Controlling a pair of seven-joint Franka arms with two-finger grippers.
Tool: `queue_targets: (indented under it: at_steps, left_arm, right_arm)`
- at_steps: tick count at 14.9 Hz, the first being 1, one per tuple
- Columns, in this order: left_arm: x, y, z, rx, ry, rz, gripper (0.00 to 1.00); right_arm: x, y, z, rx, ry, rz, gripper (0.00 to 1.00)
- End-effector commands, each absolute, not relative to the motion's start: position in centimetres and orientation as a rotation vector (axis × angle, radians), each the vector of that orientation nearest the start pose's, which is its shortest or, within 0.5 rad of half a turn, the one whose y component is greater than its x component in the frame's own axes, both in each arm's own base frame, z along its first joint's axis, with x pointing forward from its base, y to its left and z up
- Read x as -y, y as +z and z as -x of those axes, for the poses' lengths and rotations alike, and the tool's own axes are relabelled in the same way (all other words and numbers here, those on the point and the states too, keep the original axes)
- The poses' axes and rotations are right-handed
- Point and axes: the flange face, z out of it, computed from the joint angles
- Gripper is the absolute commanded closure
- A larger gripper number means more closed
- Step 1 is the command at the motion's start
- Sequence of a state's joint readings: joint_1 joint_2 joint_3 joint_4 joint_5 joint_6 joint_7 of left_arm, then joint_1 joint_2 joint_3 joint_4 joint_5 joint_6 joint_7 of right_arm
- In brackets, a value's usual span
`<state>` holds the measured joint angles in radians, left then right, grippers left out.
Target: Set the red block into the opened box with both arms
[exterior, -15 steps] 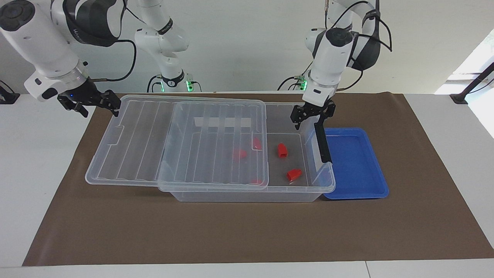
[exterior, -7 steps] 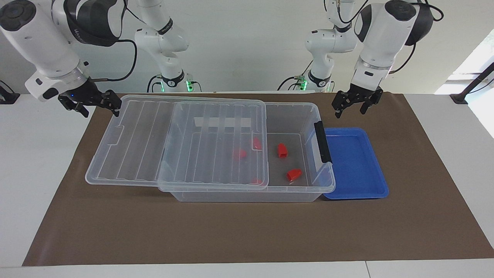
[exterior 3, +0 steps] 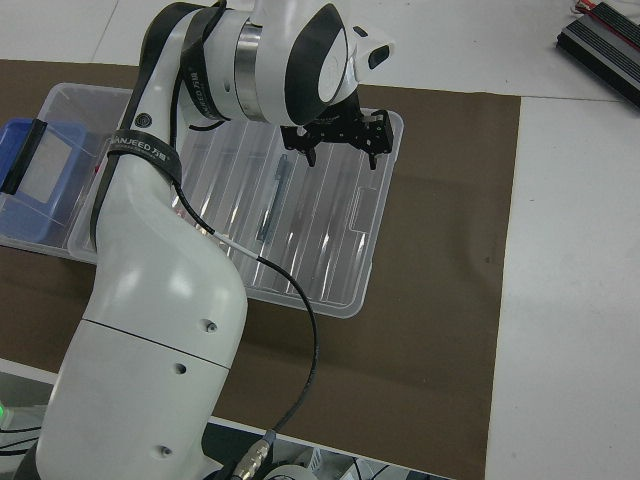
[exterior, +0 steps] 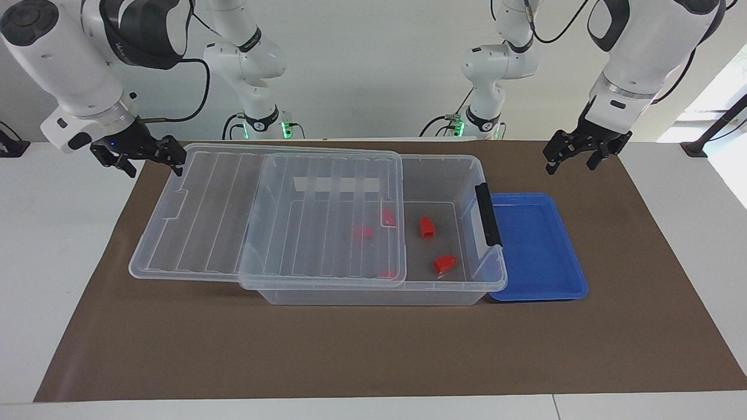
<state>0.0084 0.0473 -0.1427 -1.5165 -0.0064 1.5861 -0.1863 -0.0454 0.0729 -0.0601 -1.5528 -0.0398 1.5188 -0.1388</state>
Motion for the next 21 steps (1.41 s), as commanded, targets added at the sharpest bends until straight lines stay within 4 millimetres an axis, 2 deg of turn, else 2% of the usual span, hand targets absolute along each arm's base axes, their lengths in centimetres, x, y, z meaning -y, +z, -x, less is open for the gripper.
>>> queue_targets:
  at_steps: [1, 3, 5, 6, 8, 9, 11, 13, 17, 21]
  left_arm:
    - [7.1, 62.9, -57.3, 0.018, -0.005, 3.157, 0.0]
    - [6.7, 63.3, -57.2, -0.031, -0.013, 3.16, 0.0]
    - [6.9, 64.3, -55.5, -0.051, -0.037, 3.156, 0.0]
    - [6.8, 64.2, -55.2, -0.046, -0.032, 3.154, 0.0]
    - [7.0, 63.2, -54.1, -0.046, -0.003, 3.147, 0.0]
    - [7.1, 63.1, -54.0, -0.051, 0.001, 3.146, 0.0]
    - [6.8, 63.3, -54.2, -0.051, -0.027, 3.148, 0.0]
    - [6.8, 63.3, -54.5, -0.048, -0.056, 3.151, 0.0]
    - [7.1, 63.4, -54.5, -0.06, -0.061, 3.151, 0.0]
    - [7.5, 63.4, -54.4, -0.063, -0.06, 3.155, 0.0]
  right_arm:
    - [6.5, 59.3, -56.7, 0.029, 0.163, 3.171, 0.0]
    - [6.4, 59.4, -56.6, 0.031, 0.161, 3.171, 0.0]
    - [6.4, 59.3, -56.7, 0.034, 0.15, 3.177, 0.0]
    - [6.6, 59.1, -57.0, 0.051, 0.102, 3.191, 0.0]
    - [8.7, 58.2, -57.1, 0.042, 0.087, 3.193, 0.0]
    - [10.6, 57.4, -56.9, 0.075, 0.096, 3.191, 0.18]
    - [12.9, 55.6, -57.0, 0.169, 0.104, 3.186, 1.0]
    - [14.7, 53.2, -56.9, 0.132, 0.072, 3.187, 1.0]
    - [15.7, 49.7, -56.2, 0.102, 0.092, 3.182, 1.0]
    - [16.0, 48.0, -55.5, 0.097, 0.117, 3.184, 1.0]
